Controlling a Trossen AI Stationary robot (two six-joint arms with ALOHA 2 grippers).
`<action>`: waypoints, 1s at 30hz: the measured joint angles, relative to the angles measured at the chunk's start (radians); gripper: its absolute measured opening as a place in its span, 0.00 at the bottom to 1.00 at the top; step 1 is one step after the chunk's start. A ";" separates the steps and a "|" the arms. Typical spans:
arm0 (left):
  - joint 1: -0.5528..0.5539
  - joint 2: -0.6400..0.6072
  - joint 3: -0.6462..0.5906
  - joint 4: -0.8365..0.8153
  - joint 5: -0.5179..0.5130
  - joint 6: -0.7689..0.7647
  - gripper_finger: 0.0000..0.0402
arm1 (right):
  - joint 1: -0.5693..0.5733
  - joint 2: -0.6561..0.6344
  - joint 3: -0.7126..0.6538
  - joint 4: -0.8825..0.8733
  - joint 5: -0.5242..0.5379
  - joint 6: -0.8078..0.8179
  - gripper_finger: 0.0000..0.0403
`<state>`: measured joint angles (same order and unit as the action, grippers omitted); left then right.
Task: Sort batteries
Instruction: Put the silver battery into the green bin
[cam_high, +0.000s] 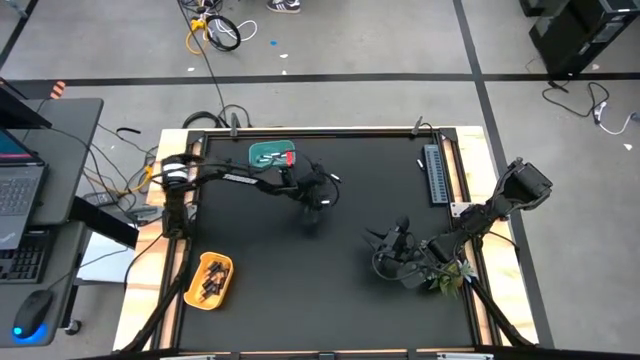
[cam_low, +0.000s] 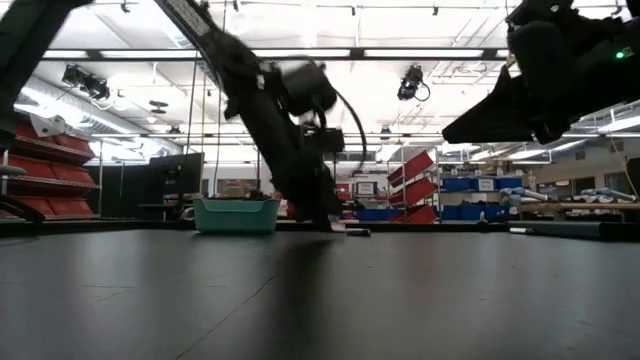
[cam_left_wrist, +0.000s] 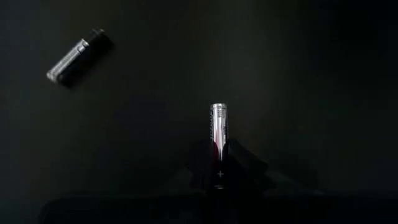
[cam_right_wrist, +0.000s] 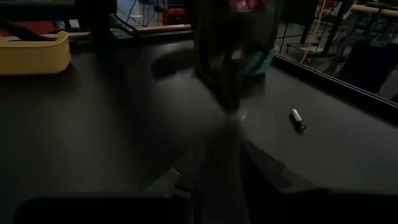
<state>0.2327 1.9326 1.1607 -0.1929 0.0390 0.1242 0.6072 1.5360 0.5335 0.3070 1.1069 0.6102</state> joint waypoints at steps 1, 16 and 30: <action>-0.003 -0.031 0.000 -0.026 -0.001 -0.002 0.09 | 0.005 0.000 0.000 0.000 0.000 0.000 0.21; 0.118 -0.527 -0.268 -0.185 -0.267 -0.085 0.09 | 0.028 0.000 0.000 0.025 0.029 -0.006 0.21; 0.347 -0.559 -0.454 0.082 -0.264 -0.179 0.09 | 0.017 0.000 0.000 0.059 0.021 -0.028 0.21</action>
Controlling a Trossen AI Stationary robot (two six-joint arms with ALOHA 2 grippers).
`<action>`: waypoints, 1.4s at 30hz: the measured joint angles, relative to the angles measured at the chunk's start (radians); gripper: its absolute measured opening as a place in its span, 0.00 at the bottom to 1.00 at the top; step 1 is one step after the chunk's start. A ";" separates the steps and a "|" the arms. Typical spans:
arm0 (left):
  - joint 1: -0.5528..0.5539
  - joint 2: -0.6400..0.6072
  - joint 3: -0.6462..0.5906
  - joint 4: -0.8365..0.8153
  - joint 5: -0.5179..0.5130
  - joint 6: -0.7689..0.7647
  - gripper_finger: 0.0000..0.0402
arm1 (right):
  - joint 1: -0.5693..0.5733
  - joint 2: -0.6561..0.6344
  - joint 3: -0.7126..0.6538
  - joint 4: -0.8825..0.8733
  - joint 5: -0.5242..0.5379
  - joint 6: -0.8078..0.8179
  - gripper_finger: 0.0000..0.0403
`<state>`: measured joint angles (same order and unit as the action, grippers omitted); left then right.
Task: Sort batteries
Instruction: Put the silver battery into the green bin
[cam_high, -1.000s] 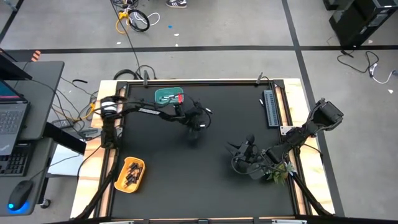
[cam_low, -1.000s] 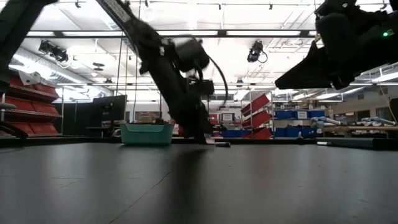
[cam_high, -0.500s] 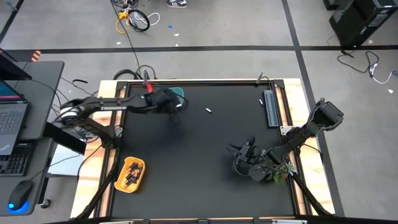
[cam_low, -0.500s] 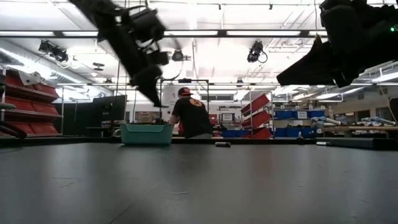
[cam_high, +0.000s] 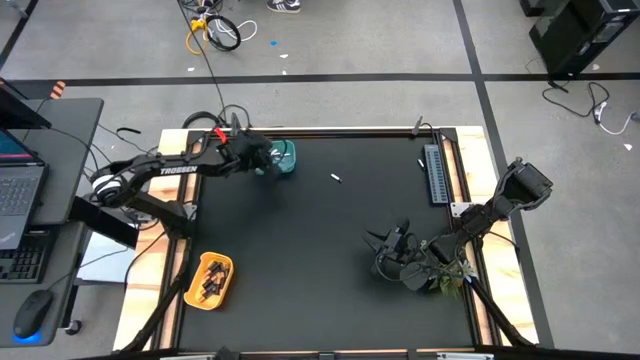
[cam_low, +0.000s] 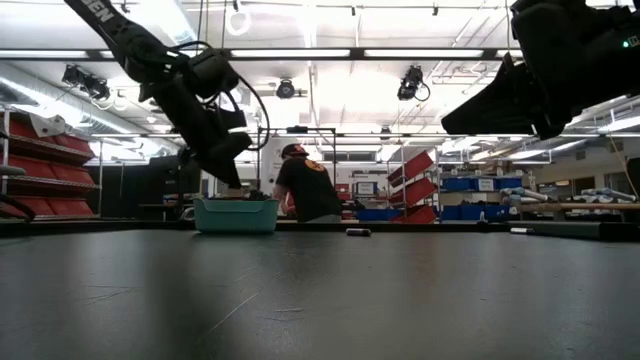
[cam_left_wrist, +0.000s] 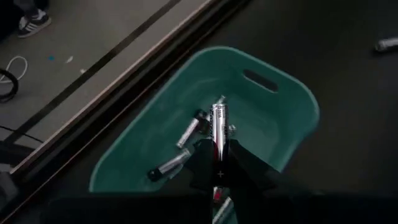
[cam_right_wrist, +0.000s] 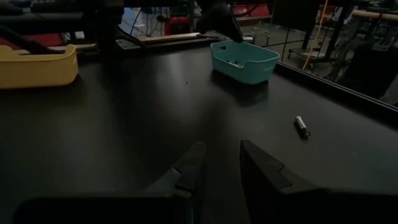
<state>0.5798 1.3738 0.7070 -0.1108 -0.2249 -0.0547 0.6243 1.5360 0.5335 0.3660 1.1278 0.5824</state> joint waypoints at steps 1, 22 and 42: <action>0.011 0.004 0.000 0.008 0.000 -0.005 0.09 | 0.000 0.000 0.000 0.000 0.000 -0.001 0.21; -0.044 0.070 0.067 0.069 0.030 0.053 0.49 | -0.005 0.000 0.000 0.004 -0.024 -0.026 0.21; -0.177 0.543 0.586 -0.114 0.228 0.365 0.45 | 0.006 0.000 0.000 0.005 -0.042 -0.031 0.21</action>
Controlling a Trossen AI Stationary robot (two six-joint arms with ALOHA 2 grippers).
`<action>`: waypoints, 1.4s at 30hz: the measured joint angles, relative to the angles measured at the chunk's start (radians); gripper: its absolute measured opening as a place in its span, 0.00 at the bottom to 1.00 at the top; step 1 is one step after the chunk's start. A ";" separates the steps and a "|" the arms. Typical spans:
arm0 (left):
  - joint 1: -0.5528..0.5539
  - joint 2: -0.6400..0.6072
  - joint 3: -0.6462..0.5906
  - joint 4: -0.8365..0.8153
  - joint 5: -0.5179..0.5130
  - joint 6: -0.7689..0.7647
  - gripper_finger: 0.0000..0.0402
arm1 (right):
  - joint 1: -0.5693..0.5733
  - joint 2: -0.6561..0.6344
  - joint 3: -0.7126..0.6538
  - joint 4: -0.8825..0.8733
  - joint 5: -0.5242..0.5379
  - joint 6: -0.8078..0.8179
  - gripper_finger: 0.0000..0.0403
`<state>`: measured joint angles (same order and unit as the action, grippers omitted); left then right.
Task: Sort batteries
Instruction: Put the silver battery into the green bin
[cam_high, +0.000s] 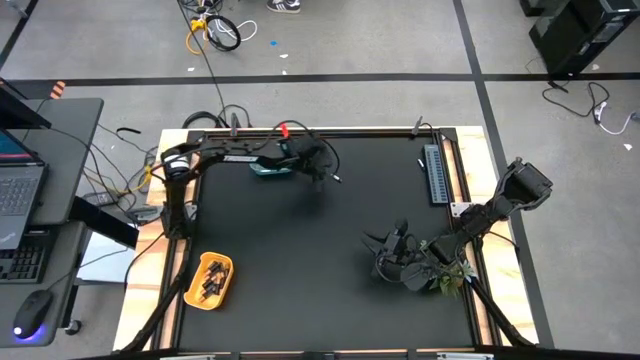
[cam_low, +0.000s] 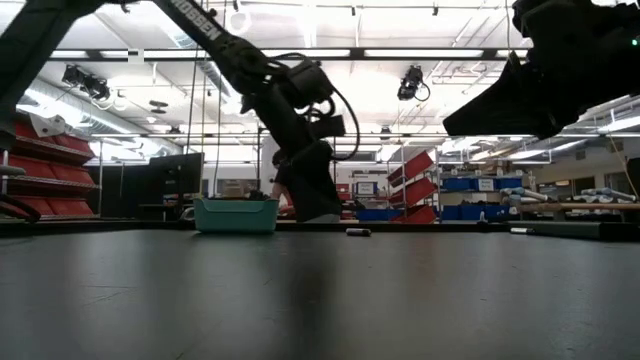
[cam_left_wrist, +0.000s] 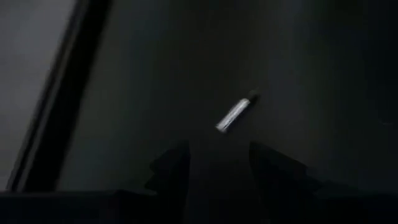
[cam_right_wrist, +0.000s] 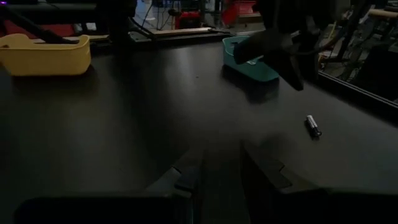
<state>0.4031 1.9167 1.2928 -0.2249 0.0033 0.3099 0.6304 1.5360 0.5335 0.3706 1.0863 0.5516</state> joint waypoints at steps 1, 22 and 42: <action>-0.004 0.014 0.021 -0.018 0.007 0.023 0.45 | 0.000 0.000 0.000 -0.001 0.000 -0.002 0.21; -0.068 0.076 0.208 -0.377 0.090 0.258 0.31 | -0.006 0.000 -0.073 -0.006 0.020 0.096 0.21; -0.174 -0.312 -0.433 0.266 0.046 0.063 0.22 | -0.648 0.000 -0.078 0.250 -0.541 -0.481 0.27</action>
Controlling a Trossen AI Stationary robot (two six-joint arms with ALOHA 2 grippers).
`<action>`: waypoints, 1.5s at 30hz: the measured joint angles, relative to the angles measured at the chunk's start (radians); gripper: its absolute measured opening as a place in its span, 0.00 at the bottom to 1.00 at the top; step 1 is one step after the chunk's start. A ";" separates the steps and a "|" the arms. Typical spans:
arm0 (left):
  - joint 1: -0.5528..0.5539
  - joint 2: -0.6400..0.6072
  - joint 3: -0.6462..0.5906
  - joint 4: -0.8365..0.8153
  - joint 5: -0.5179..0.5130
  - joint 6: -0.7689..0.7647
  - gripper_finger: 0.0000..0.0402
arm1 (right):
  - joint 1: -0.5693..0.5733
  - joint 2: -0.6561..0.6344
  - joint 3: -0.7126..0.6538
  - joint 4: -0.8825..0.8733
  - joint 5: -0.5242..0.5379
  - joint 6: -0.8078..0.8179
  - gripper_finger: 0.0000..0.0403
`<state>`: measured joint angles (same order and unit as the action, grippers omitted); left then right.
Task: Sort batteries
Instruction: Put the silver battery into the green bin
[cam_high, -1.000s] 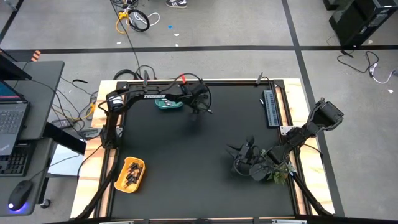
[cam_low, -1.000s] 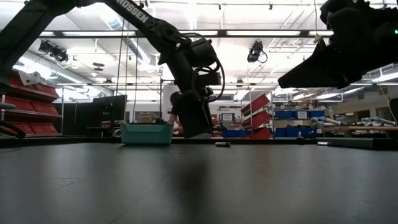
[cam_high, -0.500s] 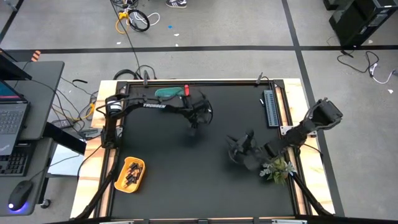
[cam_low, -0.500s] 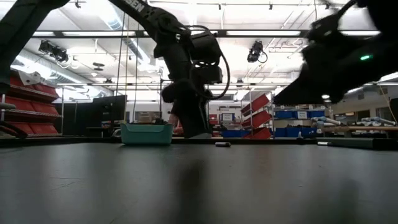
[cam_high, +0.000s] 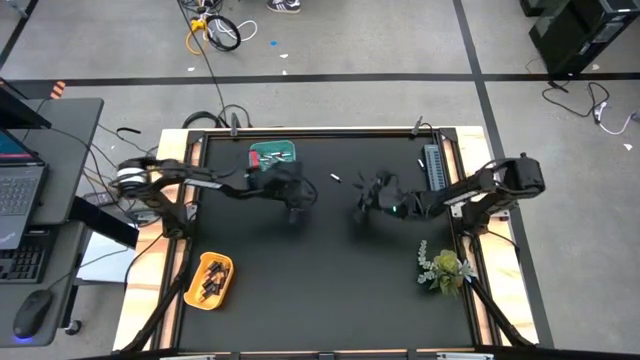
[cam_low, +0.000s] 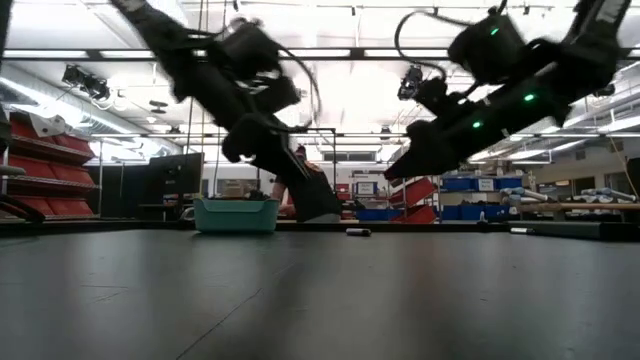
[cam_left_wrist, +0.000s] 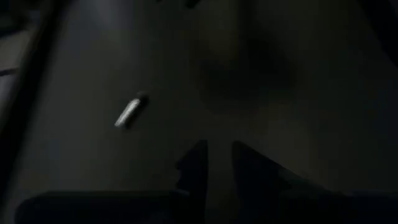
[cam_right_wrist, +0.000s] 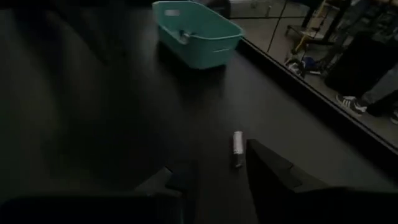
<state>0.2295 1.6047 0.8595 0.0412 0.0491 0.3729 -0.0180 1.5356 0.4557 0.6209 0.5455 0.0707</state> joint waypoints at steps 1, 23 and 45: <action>-0.002 -0.028 -0.051 0.059 -0.023 -0.013 0.22 | -0.035 0.000 0.000 0.011 -0.039 -0.011 0.29; -0.010 -0.119 -0.360 0.730 -0.178 -0.122 0.22 | -0.294 0.313 0.230 0.038 -0.279 -0.102 0.40; -0.010 -0.119 -0.360 0.732 -0.169 -0.178 0.22 | -0.284 0.487 0.233 0.122 -0.245 -0.027 0.05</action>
<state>0.2195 1.4861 0.4992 0.7731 -0.1200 0.1948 -0.3023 2.0225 0.6883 0.7427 0.3002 0.0436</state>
